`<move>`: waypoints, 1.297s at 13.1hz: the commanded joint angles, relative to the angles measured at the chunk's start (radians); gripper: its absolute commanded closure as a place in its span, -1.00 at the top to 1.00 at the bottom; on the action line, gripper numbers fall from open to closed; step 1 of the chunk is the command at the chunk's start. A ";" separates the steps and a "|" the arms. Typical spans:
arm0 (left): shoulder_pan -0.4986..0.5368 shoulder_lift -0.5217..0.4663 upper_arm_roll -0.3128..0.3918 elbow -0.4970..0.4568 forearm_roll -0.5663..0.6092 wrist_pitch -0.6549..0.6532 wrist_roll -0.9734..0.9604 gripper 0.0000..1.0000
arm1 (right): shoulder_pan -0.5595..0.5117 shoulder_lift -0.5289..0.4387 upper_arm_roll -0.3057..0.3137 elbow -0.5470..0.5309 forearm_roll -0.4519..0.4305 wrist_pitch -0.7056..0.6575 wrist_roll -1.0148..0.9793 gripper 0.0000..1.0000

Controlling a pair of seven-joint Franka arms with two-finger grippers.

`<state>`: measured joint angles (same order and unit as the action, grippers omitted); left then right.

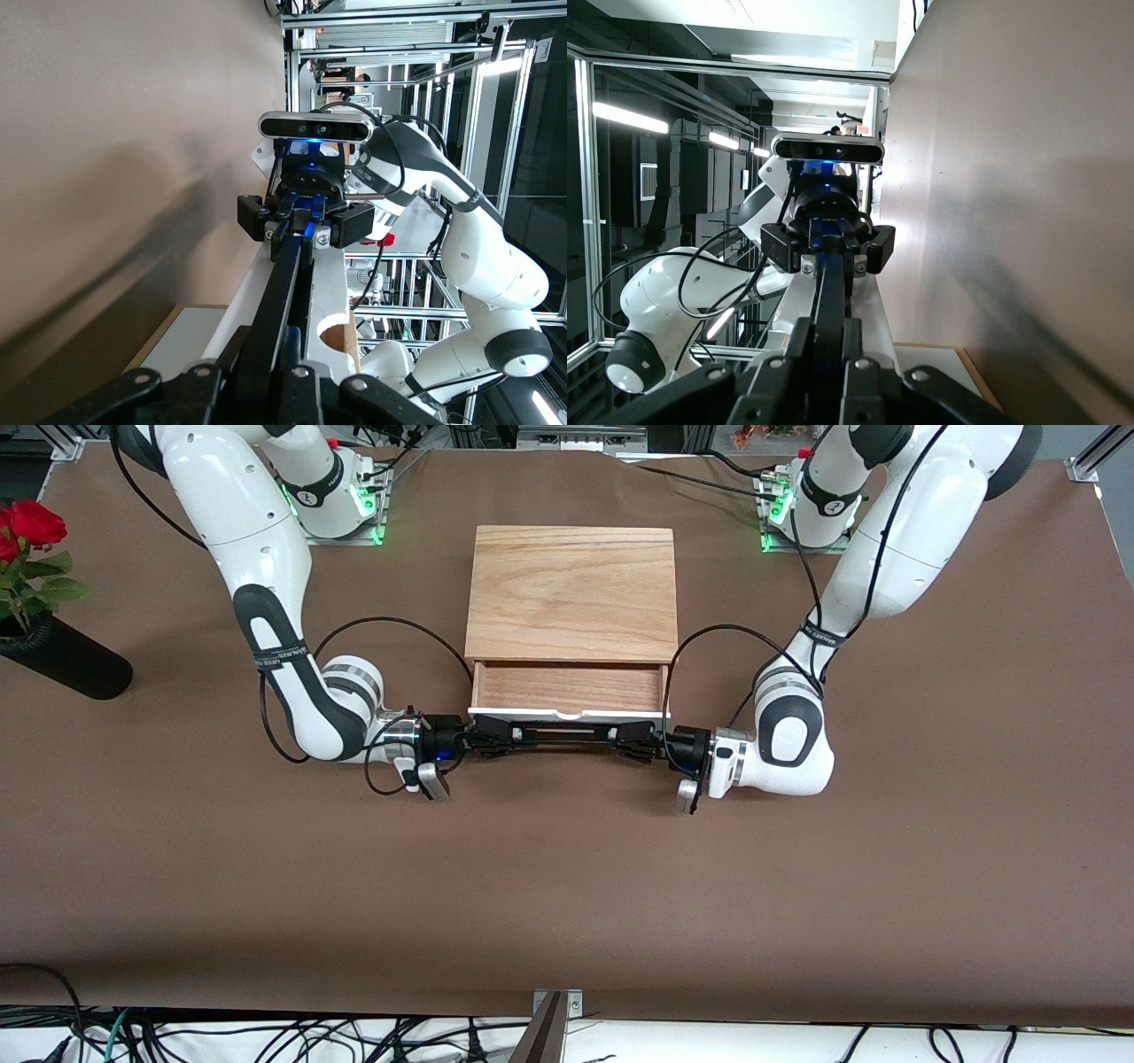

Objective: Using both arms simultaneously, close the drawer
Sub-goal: 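Push the drawer into the box with both grippers together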

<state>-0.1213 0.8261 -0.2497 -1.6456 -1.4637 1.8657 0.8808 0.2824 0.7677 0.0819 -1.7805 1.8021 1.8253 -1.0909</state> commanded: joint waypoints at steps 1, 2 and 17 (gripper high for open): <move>-0.003 -0.016 -0.008 -0.025 -0.030 0.001 0.026 -1.00 | 0.009 0.010 0.004 0.010 0.020 0.005 -0.021 -0.92; 0.002 -0.016 -0.025 -0.043 -0.033 0.001 0.027 -1.00 | 0.009 0.010 0.004 0.010 0.020 0.005 -0.021 -0.92; 0.022 -0.027 -0.097 -0.164 -0.099 -0.034 0.064 -1.00 | 0.009 -0.067 0.021 -0.132 -0.021 -0.006 -0.087 -0.92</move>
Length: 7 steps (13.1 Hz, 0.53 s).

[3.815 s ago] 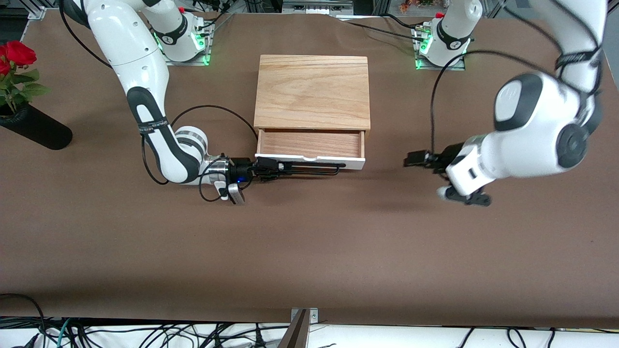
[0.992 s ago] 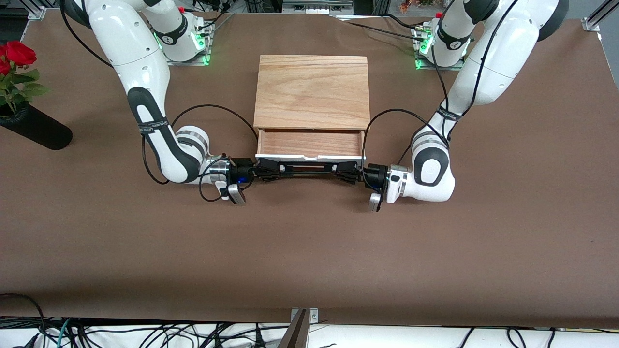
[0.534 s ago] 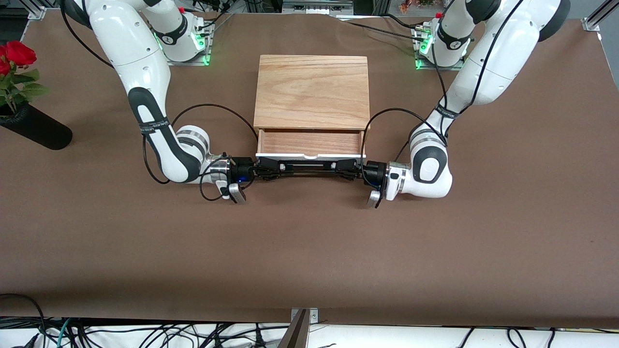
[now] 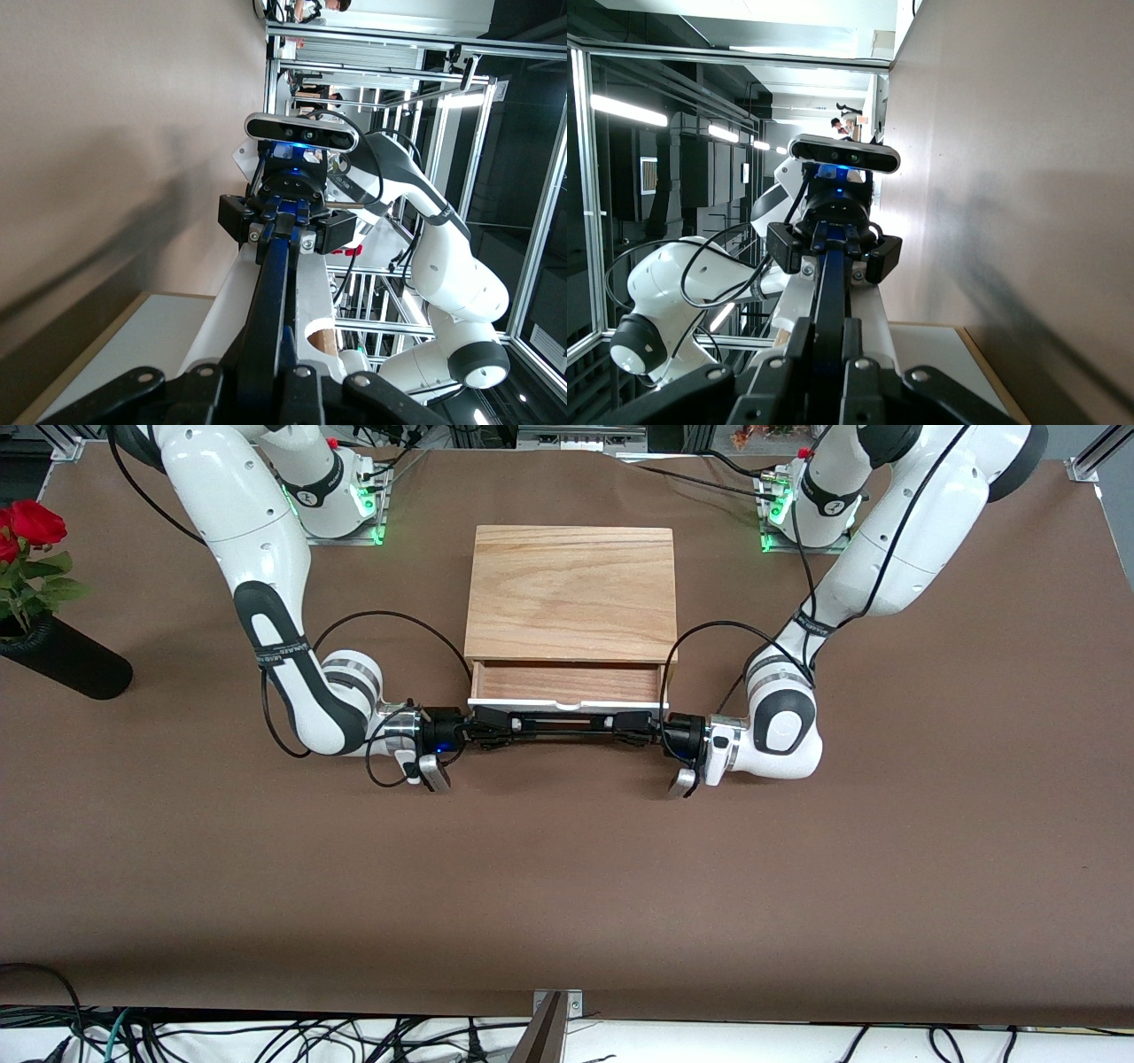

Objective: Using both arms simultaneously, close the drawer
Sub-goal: 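Push the drawer into the box with both grippers together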

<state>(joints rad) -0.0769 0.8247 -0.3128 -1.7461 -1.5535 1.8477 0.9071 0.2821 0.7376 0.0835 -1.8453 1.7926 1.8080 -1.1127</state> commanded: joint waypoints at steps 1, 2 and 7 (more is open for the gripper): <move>-0.023 -0.025 -0.034 -0.064 -0.010 -0.021 0.038 -1.00 | 0.009 -0.047 0.021 -0.086 -0.013 0.011 -0.075 -0.92; -0.023 -0.024 -0.045 -0.064 -0.010 -0.028 0.038 -1.00 | 0.011 -0.055 0.024 -0.104 -0.019 0.011 -0.090 -0.92; -0.023 -0.025 -0.074 -0.087 -0.011 -0.028 0.038 -1.00 | 0.011 -0.107 0.044 -0.201 -0.027 0.013 -0.159 -0.91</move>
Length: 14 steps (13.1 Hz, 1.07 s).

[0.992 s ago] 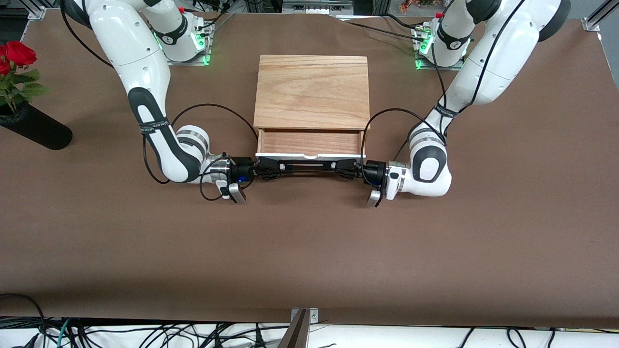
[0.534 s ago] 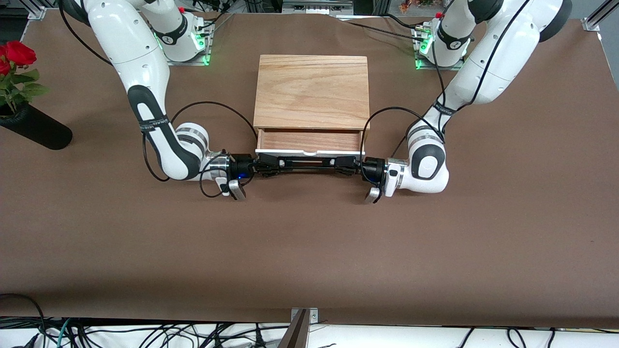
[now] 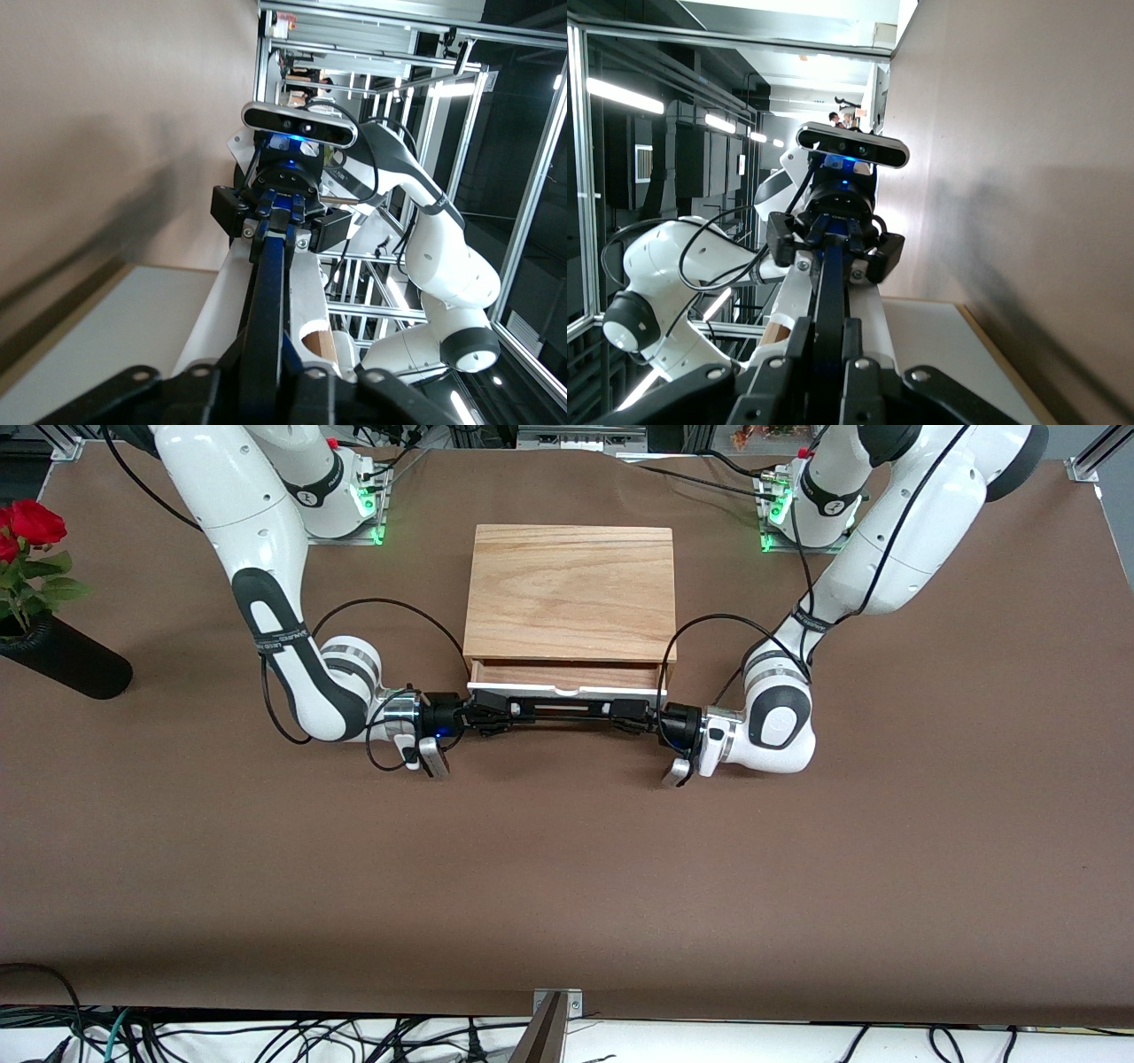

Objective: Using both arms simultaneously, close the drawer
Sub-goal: 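Push the drawer into the box with both grippers together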

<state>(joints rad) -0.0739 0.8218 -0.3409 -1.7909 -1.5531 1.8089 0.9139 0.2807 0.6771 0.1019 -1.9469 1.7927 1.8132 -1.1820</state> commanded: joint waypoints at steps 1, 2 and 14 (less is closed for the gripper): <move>-0.026 -0.023 -0.047 -0.047 -0.012 0.010 0.031 -1.00 | 0.012 -0.050 0.027 -0.121 -0.032 0.008 -0.109 -0.91; -0.026 -0.023 -0.049 -0.057 -0.012 0.010 0.031 -1.00 | 0.012 -0.060 0.036 -0.138 -0.032 0.009 -0.119 -0.91; -0.008 -0.026 -0.061 -0.078 -0.009 0.009 0.017 -0.16 | 0.011 -0.094 0.090 -0.224 -0.032 0.018 -0.151 -0.86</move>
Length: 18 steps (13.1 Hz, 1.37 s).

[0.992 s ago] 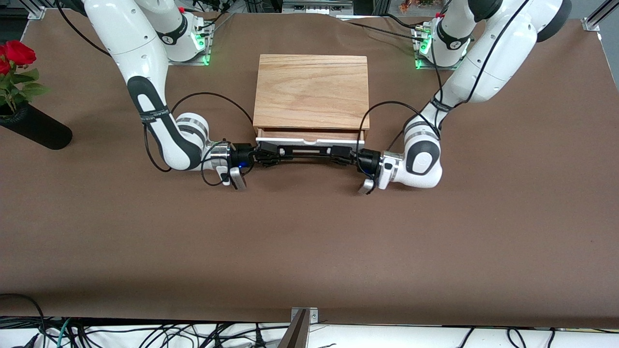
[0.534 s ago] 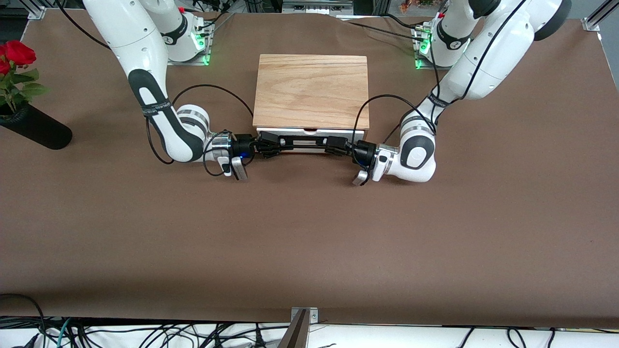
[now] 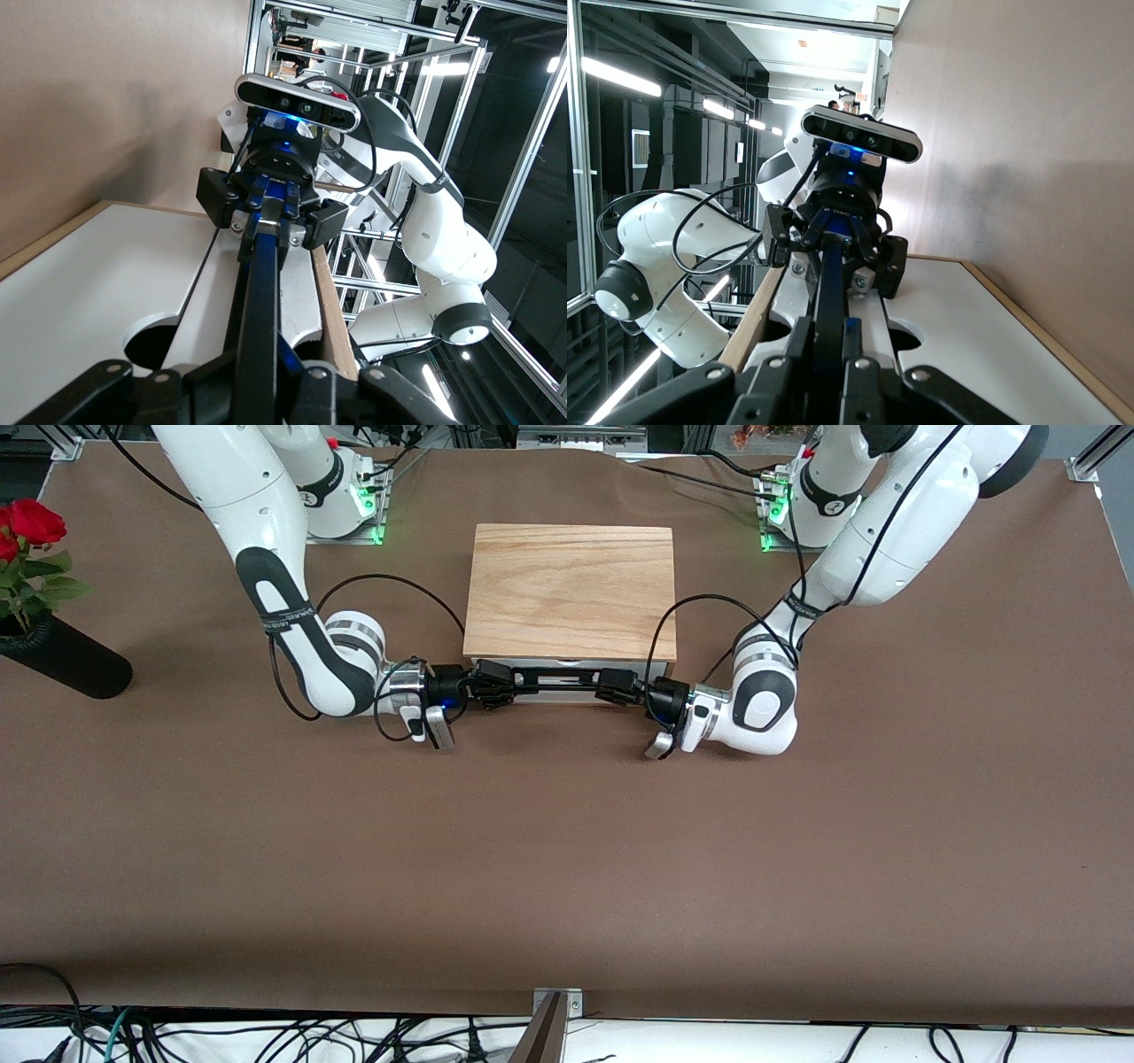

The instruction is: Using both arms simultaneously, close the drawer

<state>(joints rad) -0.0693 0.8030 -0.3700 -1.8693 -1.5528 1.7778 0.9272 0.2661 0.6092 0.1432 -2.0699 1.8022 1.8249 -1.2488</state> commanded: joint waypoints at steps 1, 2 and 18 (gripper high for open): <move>-0.007 -0.007 -0.032 0.016 -0.004 0.041 0.021 0.88 | 0.025 -0.028 0.049 -0.098 -0.041 0.007 -0.081 -0.62; -0.003 -0.007 -0.027 0.047 0.002 0.041 0.015 1.00 | 0.025 -0.028 0.049 -0.095 -0.041 0.008 -0.080 0.19; 0.017 -0.007 0.195 0.608 0.716 0.043 -0.467 1.00 | -0.067 -0.297 -0.247 0.149 -0.974 0.054 0.461 1.00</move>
<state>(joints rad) -0.0447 0.8021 -0.2023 -1.3075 -0.9438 1.8210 0.4737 0.1973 0.4378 -0.0776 -1.8942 0.9949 1.8785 -0.9156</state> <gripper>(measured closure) 0.000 0.000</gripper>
